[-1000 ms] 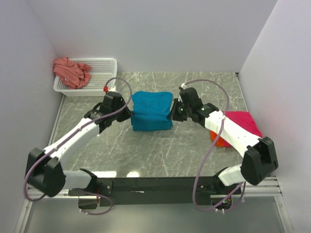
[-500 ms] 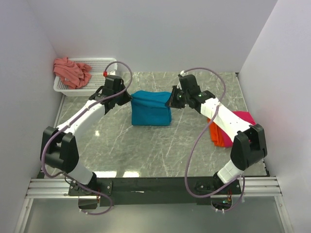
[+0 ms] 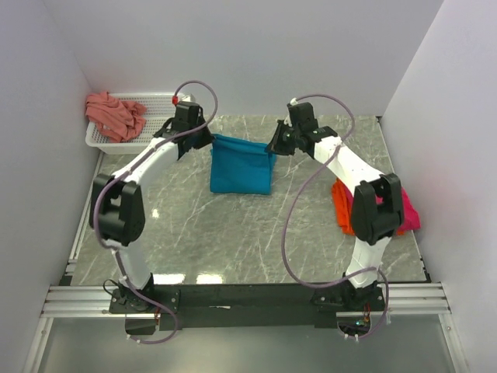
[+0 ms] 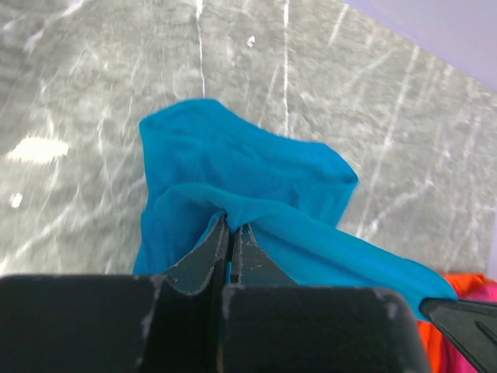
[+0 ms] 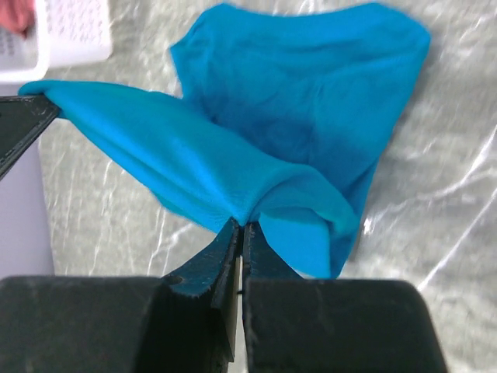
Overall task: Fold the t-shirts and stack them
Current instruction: Fold the tshirt, then neatly place the folded tshirt to the corner
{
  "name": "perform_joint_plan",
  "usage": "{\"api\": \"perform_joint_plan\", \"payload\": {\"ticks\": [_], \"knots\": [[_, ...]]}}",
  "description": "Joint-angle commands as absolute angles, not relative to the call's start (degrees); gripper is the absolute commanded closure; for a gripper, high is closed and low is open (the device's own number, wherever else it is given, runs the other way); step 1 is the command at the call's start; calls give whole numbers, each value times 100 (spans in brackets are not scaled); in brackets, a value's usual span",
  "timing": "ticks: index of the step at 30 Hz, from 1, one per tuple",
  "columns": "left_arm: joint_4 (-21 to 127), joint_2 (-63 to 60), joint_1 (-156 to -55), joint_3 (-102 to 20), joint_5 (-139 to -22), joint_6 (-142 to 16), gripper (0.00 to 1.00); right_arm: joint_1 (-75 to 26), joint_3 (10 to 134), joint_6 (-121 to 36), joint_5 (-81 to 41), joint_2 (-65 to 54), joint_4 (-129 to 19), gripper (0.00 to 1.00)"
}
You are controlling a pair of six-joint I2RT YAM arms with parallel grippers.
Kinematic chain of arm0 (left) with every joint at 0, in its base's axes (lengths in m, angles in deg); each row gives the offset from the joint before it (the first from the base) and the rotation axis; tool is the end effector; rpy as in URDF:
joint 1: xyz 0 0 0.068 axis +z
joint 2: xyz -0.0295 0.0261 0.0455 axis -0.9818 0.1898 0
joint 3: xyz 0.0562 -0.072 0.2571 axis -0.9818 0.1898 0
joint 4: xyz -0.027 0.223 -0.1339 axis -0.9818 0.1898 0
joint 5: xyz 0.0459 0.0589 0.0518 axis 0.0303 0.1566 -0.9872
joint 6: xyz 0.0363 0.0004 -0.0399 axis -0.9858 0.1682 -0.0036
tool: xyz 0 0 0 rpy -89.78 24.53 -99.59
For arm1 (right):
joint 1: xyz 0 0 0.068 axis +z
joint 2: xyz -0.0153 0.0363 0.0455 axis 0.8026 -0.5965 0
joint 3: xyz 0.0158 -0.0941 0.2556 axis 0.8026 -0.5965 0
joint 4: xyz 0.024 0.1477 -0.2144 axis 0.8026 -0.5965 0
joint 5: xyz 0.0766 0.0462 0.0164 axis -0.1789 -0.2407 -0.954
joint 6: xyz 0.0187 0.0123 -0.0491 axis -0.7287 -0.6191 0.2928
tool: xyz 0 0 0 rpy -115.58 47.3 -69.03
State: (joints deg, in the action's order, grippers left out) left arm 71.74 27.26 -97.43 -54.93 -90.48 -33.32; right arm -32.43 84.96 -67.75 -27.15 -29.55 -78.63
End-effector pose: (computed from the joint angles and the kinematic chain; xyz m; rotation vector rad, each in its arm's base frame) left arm 0.4044 -0.1331 0.2876 -0.4622 2.1861 -0.5505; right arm 0.3915 0.1596 0.2854 0.0854 2.3726 0.7579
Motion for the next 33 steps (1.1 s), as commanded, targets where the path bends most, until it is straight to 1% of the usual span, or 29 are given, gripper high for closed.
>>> {"api": "perform_joint_plan", "payload": {"ticks": [1,4,5,6,7,8,9,10,11,13,14,16,17,18,20,21,22,23,24,26,27,33], "knots": [[6896,3359,-9567,-6158,-9057,-3518,100,-3430,9033,-6701,-2528,-3425,-7976,100],[7011,3975,-9471,-6747,-8952,-3509,100,-3544,9427,-6858,-2283,-3934,-7976,100],[7037,4126,-9436,-6887,-8925,-3518,98,-3571,9569,-6885,-2247,-4093,-7976,98],[7098,4275,-9409,-7185,-8925,-3553,88,-3606,9718,-6885,-2264,-4260,-7984,92],[7194,4546,-9400,-7344,-8925,-3562,74,-3632,10059,-6859,-2403,-4601,-8011,79],[7300,4679,-9365,-7685,-8916,-3553,53,-3694,10254,-6807,-2483,-4778,-8054,52],[7510,4794,-9356,-7836,-8925,-3562,25,-3720,10491,-6754,-2571,-4954,-8177,47],[7607,4943,-9347,-7977,-8925,-3553,2,-3738,10919,-6693,-2607,-5200,-8404,43],[7661,4971,-9330,-8135,-8925,-3553,1,-3738,11063,-6579,-2537,-5272,-8502,35],[7592,4822,-9321,-8067,-8925,-3553,1,-3738,11030,-6447,-2572,-5185,-8504,33],[7469,4708,-9321,-7762,-8829,-3553,0,-3738,10855,-6411,-2572,-5071,-8399,28],[7275,4306,-9321,-7409,-8785,-3518,1,-3738,10181,-6385,-2563,-4677,-8065,27],[7170,4155,-9321,-7059,-8767,-3501,1,-3738,9959,-6367,-2546,-4562,-7977,23],[7143,3849,-9321,-6882,-8810,-3483,1,-3738,9583,-6349,-2580,-4395,-7897,23],[7073,3513,-9321,-6260,-8855,-3439,1,-3721,9334,-6297,-2624,-4323,-7835,23],[7020,3129,-9321,-6012,-8864,-3439,1,-3695,9229,-6279,-2712,-4341,-7835,23],[6976,2925,-9321,-5749,-8855,-3396,1,-3677,9219,-6253,-2721,-4376,-7905,23],[6854,2732,-9330,-5224,-8855,-3360,1,-3659,9210,-6218,-2730,-4419,-7914,23],[6792,2303,-9321,-4949,-8855,-3334,1,-3616,9245,-6217,-2678,-4516,-7949,23],[6721,1905,-9321,-4248,-9100,-3220,1,-3545,9324,-6209,-2633,-4621,-8037,25],[6677,1564,-9321,-4043,-9101,-3219,1,-3527,9411,-6226,-2607,-4735,-8046,25],[6808,578,-9330,-2891,-9162,-2983,1,-3352,9780,-6411,-2037,-5166,-8327,30]]}}
